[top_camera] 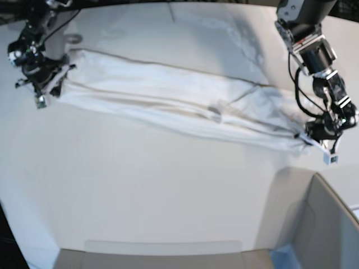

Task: Layout the t-shirt on the table in an organized manner, then fold the t-shirt properly
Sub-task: 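Fold the held shirt edge over the body with both grippers, then release the shirt with both grippers and raise them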

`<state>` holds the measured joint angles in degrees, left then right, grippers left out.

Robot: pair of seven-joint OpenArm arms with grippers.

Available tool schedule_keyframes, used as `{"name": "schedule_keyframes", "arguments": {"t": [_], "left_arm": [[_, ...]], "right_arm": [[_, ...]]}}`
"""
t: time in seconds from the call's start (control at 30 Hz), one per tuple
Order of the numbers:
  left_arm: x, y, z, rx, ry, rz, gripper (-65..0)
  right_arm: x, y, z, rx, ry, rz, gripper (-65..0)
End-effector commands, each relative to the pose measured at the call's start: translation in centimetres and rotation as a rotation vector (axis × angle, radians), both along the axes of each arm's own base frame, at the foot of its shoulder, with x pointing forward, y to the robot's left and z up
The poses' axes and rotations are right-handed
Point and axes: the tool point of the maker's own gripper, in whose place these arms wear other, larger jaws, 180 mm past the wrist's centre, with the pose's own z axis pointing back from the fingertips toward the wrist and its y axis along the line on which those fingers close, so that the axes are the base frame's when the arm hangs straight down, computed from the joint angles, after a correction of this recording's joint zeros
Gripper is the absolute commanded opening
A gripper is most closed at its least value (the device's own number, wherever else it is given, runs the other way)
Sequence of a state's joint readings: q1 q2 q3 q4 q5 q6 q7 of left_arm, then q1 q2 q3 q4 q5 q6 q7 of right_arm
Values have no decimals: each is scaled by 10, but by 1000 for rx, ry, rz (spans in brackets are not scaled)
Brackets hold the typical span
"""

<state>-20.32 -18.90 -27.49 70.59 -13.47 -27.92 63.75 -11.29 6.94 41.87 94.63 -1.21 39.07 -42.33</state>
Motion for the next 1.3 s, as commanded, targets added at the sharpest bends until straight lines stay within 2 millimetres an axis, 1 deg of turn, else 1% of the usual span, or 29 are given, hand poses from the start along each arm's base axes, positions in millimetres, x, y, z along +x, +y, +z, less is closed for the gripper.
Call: {"name": "schedule_keyframes", "arguments": {"t": [0.0,0.07,0.17,0.23,0.3,0.33,0.4,0.47,0.53,0.6,0.67,0.7,0.8,0.87,1.0,1.1,1.17,1.27], "left_arm": [[11,11,20,32,-57,10,-621],[11,11,20,33,-57,8,-620],[10,10,19,31,-52,6,-613],[6,8,17,27,-17,-3,-577],[2,7,16,20,17,-9,-516],[2,7,19,26,18,-13,-488],[6,9,32,50,-13,-15,-429],[7,10,44,78,-41,-19,-386],[9,11,56,102,-69,-21,-355],[10,11,63,114,-87,-22,-347],[10,12,63,119,-85,-22,-347],[9,12,63,118,-84,-22,-347],[0,13,52,119,-55,-22,-347],[-1,13,51,117,-52,-22,-347],[-1,12,49,113,-47,-22,-347],[-1,12,49,111,-48,-23,-347],[-1,12,49,112,-49,-23,-347],[-1,11,49,112,-50,-23,-347]], "right_arm": [[0,-3,0,-39,22,29,-650],[-2,0,-7,-52,50,41,-650],[-3,0,-7,-54,52,43,-650],[0,-1,-5,-56,45,42,-650],[2,-1,-4,-56,40,42,-650],[5,-1,-2,-57,34,42,-650],[8,-1,0,-60,26,41,-650],[8,-1,0,-60,26,41,-650],[13,-1,3,-60,15,41,-650],[12,-1,3,-62,20,40,-650],[13,-1,4,-63,17,40,-650],[13,-1,4,-63,17,40,-650],[12,-2,3,-64,20,40,-650],[10,-2,3,-66,24,41,-648],[0,-1,-3,-63,45,43,-540],[-1,-1,1,-71,37,47,-479],[2,-3,8,-81,17,41,-464],[3,-18,25,-111,-25,1,-463]]}}
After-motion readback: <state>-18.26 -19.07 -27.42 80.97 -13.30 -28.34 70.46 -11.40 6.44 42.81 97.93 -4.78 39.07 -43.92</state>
